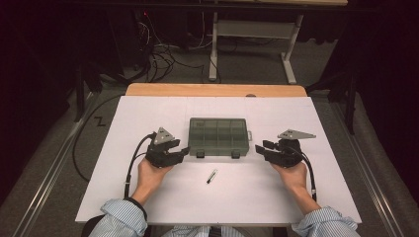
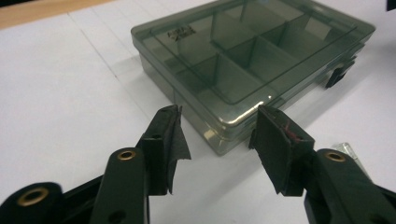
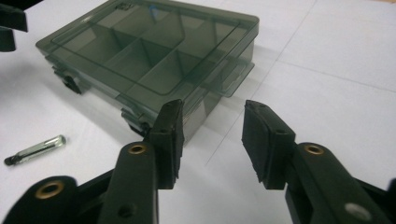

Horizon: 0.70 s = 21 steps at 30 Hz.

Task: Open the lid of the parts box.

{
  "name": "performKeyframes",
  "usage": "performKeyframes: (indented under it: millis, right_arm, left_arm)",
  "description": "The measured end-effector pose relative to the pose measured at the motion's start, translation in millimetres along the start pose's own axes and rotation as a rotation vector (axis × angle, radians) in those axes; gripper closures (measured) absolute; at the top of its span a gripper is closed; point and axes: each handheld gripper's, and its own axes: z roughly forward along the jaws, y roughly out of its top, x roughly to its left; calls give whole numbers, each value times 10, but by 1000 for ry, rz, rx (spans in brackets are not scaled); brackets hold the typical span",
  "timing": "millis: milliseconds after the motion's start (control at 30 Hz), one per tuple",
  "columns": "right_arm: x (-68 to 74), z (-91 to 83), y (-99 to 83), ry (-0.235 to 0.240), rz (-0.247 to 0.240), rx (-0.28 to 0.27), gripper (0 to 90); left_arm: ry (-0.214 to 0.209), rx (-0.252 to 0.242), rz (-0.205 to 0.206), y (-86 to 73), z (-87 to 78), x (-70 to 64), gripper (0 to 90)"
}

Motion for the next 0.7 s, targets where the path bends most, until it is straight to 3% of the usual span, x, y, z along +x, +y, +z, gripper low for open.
performKeyframes:
  millis: [200,233,400,467,700]
  right_arm:
    - [-3,6,47,19,-31,66,661]
    - [-6,22,63,24,-42,103,682]
    - [-16,56,80,38,-48,155,710]
    - [-9,85,101,41,-66,200,729]
    - [7,121,148,37,-118,268,795]
  left_arm:
    - [-8,45,-4,34,-12,18,550]
    - [-4,61,5,48,-16,15,570]
    - [6,131,25,108,-41,40,594]
    - [-4,150,21,118,-38,59,615]
    - [-33,258,21,148,-10,133,664]
